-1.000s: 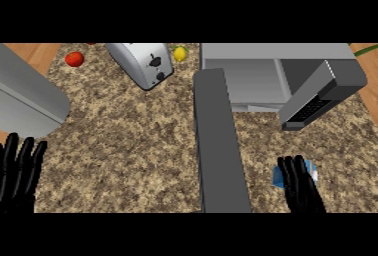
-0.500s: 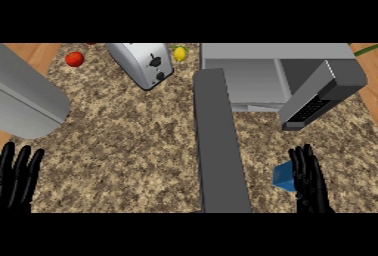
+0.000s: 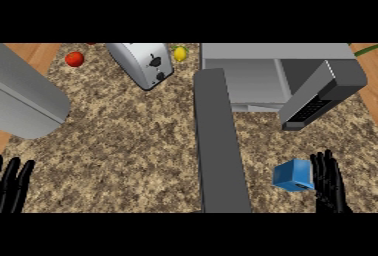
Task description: Pick up the milk, place it into the microwave and close the microwave
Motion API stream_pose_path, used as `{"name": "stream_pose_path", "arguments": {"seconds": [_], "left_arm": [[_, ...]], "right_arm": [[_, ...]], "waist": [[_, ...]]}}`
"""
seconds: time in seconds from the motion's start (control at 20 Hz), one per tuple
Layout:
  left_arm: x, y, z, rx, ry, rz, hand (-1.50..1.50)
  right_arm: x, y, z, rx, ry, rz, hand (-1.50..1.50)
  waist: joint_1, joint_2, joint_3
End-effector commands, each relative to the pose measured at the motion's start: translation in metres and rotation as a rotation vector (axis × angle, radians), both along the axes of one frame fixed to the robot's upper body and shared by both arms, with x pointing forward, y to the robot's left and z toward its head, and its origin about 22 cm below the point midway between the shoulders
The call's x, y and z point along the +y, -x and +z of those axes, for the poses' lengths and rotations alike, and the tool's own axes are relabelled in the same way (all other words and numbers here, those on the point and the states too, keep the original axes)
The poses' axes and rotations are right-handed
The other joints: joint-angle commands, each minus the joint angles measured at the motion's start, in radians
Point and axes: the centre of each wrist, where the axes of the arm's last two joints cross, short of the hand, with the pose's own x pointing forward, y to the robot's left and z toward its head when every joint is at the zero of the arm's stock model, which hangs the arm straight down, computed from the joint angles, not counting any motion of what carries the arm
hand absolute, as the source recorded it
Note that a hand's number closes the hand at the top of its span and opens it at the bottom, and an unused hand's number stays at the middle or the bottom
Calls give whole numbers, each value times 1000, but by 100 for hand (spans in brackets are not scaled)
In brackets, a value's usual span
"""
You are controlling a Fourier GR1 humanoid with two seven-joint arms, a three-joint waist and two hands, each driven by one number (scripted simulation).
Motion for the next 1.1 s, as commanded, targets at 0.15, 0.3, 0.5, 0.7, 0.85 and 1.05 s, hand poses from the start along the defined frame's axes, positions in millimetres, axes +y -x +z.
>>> {"name": "stream_pose_path", "arguments": {"seconds": [0.15,0.3,0.5,0.7,0.85,1.05], "left_arm": [[-10,7,-8,1,-2,8,-150],[5,0,-13,8,2,-10,-150],[9,15,-9,7,5,-25,-150],[7,11,10,0,5,-7,-150],[6,1,4,-11,4,-12,-150],[-10,-1,-8,7,17,-28,-150]], "right_arm": [[-28,3,-28,37,-11,-12,-150],[-27,4,-49,42,-11,-4,-150],[-39,4,-52,36,51,2,-150],[-59,10,-70,8,78,35,-150],[-45,-13,-62,30,67,31,-150],[-48,-26,-82,26,54,-3,-150]], "waist": [[2,0,0],[1,1,0],[2,0,-1],[-1,0,0],[0,1,0],[1,1,0]]}}
